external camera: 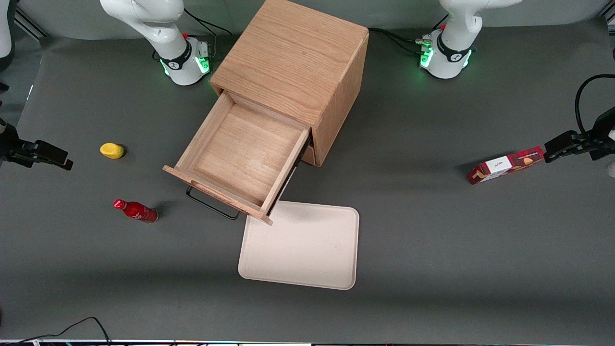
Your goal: Close top drawer
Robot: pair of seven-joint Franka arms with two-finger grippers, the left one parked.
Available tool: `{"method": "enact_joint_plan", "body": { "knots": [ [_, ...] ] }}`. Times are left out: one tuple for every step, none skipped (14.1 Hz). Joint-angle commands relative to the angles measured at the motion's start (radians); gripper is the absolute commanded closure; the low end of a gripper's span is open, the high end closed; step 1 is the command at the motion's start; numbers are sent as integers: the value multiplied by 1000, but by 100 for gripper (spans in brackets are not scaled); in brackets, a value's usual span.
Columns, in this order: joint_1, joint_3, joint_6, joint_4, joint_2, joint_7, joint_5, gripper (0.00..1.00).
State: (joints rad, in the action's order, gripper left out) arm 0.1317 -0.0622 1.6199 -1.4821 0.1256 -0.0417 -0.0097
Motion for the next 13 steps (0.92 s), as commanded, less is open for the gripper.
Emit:
{"method": "enact_joint_plan", "body": {
  "knots": [
    [-11,-8,-9,89,65,14,-15,0],
    [-15,-10,-12,97,74,19,-16,0],
    [-14,-11,-11,103,83,28,-10,0],
    [-12,-11,-11,129,97,49,-6,0],
    [-14,-11,-14,155,118,72,-3,0],
    [-15,-11,-14,170,135,83,-3,0],
    [-24,-17,-12,183,150,97,-3,0],
    [-40,-25,-12,200,169,124,-3,0],
    [-52,-25,-12,221,189,153,-4,0],
    [-72,-25,-9,239,207,166,-4,0],
    [-78,-27,-5,259,227,167,-4,0],
    [-83,-34,-3,288,255,167,-3,0],
    [-92,-48,-3,318,281,167,-3,0]
  ]
}}
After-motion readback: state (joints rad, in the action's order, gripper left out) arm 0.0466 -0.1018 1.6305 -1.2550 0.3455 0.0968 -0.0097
